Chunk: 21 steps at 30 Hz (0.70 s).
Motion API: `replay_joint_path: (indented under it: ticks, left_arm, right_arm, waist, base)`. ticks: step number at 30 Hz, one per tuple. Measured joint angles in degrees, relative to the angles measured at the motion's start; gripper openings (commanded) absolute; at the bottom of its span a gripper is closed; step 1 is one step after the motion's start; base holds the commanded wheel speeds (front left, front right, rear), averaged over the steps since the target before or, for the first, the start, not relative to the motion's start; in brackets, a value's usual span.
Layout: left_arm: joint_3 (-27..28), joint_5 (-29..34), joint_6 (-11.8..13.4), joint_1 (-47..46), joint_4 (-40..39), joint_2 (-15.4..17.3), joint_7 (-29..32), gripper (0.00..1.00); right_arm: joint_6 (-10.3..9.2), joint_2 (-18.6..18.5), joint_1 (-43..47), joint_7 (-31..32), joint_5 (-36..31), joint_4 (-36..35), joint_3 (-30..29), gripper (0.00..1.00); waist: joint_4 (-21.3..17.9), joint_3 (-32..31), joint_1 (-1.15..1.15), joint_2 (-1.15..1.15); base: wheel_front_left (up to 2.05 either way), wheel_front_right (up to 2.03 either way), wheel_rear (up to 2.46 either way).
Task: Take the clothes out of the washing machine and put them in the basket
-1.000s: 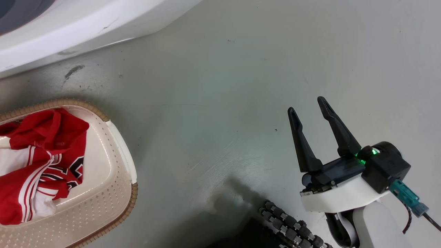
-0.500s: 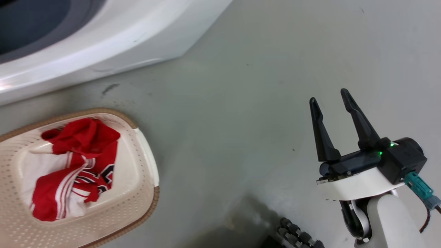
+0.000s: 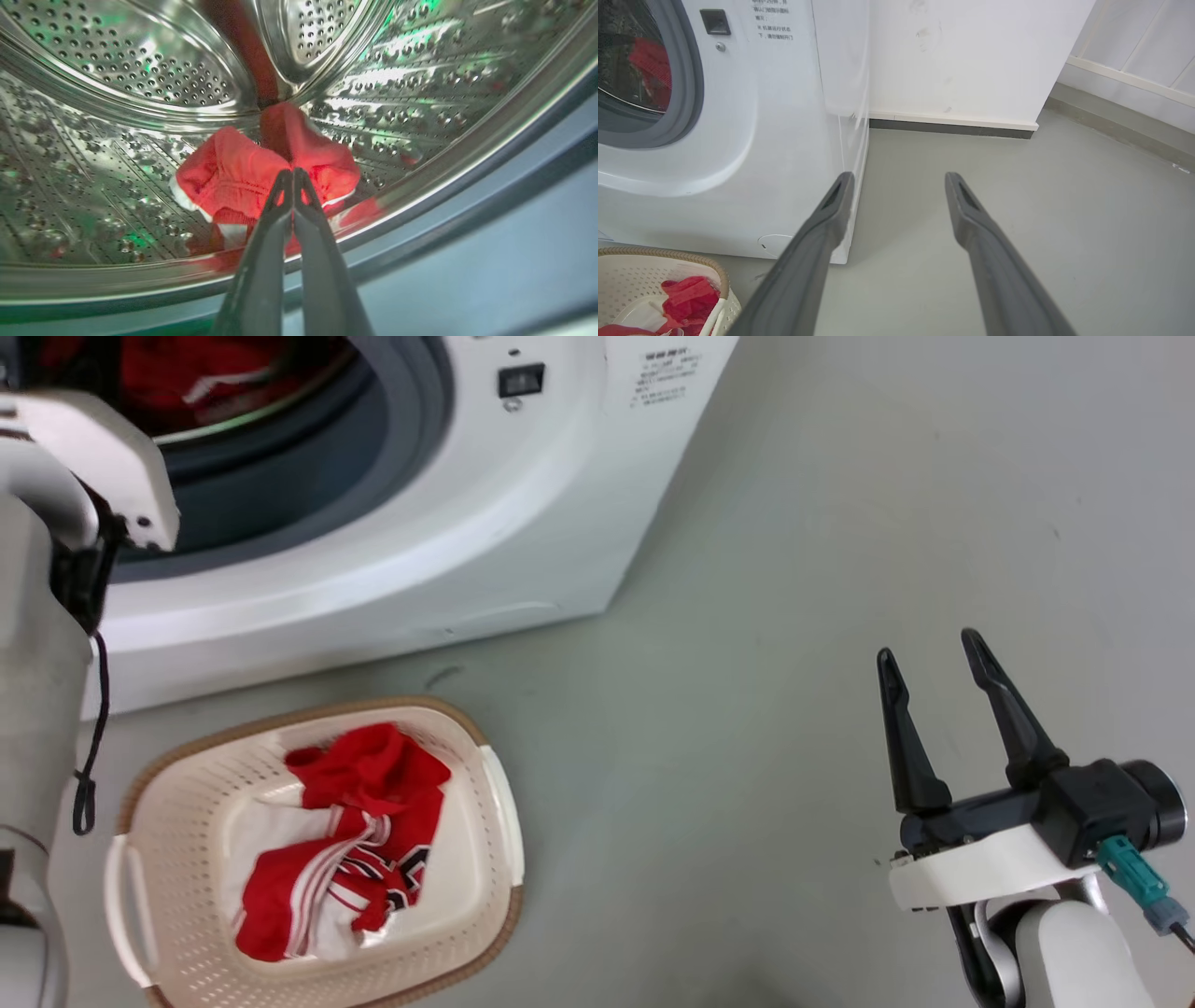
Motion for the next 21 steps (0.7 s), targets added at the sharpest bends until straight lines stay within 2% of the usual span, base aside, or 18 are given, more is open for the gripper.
replay_joint_path:
  ticks: [4,11,21]
  left_arm:
    - [0.01,-0.60,0.40,4.11,-1.02,-1.23,-4.89,0.00]
    - [0.54,-0.80,1.65,10.73,-7.61,-3.83,-7.37,0.00]
    - [5.27,1.20,6.02,24.95,-30.67,-3.26,-7.53,0.00]
  right_arm:
    - [0.00,0.01,1.30,0.00,-1.01,0.38,-0.90,1.00]
    - [0.00,0.00,3.64,0.00,-2.41,1.31,-2.24,1.00]
    - [0.00,0.01,5.25,0.00,-2.80,2.05,-2.18,1.00]
  waist:
    - [2.02,-3.85,0.00,0.00]
    - [5.96,-9.44,-0.01,0.00]
    - [9.88,-16.07,-0.01,0.00]
  base:
    - [0.00,0.00,0.00]
    - [0.00,0.00,0.00]
    - [0.00,0.00,0.00]
